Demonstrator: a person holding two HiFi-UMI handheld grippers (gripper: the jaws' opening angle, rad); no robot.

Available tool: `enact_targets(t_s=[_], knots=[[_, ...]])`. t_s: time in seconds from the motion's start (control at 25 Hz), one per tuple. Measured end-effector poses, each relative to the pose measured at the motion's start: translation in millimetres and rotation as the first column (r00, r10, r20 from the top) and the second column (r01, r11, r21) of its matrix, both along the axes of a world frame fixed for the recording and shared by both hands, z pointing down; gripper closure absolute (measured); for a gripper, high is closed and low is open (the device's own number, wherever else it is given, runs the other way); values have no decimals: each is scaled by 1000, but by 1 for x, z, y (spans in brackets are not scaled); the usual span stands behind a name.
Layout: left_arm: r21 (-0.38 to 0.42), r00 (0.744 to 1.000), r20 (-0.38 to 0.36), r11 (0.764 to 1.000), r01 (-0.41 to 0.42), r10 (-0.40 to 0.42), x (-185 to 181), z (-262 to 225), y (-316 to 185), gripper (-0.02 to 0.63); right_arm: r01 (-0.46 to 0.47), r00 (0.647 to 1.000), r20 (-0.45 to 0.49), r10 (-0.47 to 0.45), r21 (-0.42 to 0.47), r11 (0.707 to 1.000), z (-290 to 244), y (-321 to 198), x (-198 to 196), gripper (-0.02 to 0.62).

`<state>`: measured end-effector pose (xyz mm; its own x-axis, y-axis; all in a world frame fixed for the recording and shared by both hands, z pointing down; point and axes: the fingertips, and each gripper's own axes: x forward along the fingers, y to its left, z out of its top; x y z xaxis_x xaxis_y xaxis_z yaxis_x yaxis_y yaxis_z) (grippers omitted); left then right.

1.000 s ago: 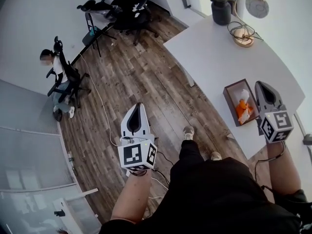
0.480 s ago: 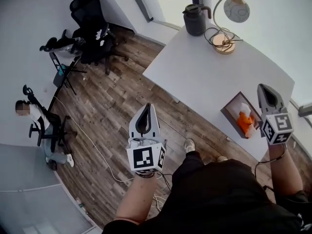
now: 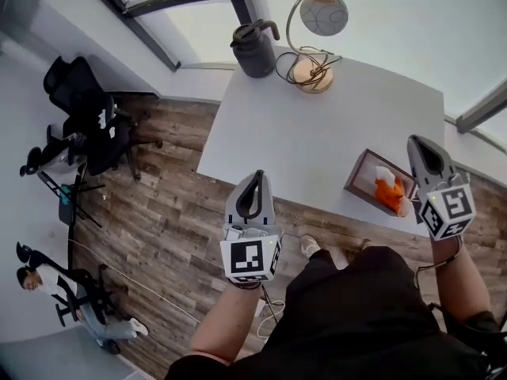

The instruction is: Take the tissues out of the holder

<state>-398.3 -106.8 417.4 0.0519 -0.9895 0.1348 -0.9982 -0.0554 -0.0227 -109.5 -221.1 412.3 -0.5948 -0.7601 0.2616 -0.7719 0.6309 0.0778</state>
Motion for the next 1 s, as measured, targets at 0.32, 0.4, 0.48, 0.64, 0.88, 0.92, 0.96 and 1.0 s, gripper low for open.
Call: enact_targets(t_s=[0.32, 0.4, 0.48, 0.64, 0.88, 0.92, 0.96, 1.0], knots=[[7, 985, 1, 985, -174, 174, 57, -7, -61, 601, -133, 991, 13, 134, -75, 988, 20, 27, 63, 589], [-18, 983, -15, 982, -185, 185, 74, -1, -63, 601, -138, 990, 24, 141, -89, 986, 24, 37, 77, 589], [-44, 981, -32, 980, -192, 191, 89, 4, -63, 601, -136, 990, 28, 140, -100, 986, 32, 45, 88, 589], [-74, 978, -34, 975, -208, 206, 113, 8, -57, 601, -110, 993, 26, 114, -116, 987, 45, 55, 104, 589], [-92, 976, 10, 972, -218, 220, 134, 13, -60, 601, -65, 990, 115, 77, -104, 992, 55, 64, 101, 589], [-95, 976, 14, 972, -214, 217, 134, 15, -58, 601, -55, 990, 127, 69, -105, 993, 58, 68, 99, 589], [-102, 977, 17, 972, -210, 213, 135, 18, -56, 601, -47, 989, 135, 62, -110, 993, 61, 72, 97, 589], [-111, 977, 18, 972, -208, 211, 136, 21, -53, 601, -42, 988, 141, 58, -116, 992, 65, 75, 95, 589]])
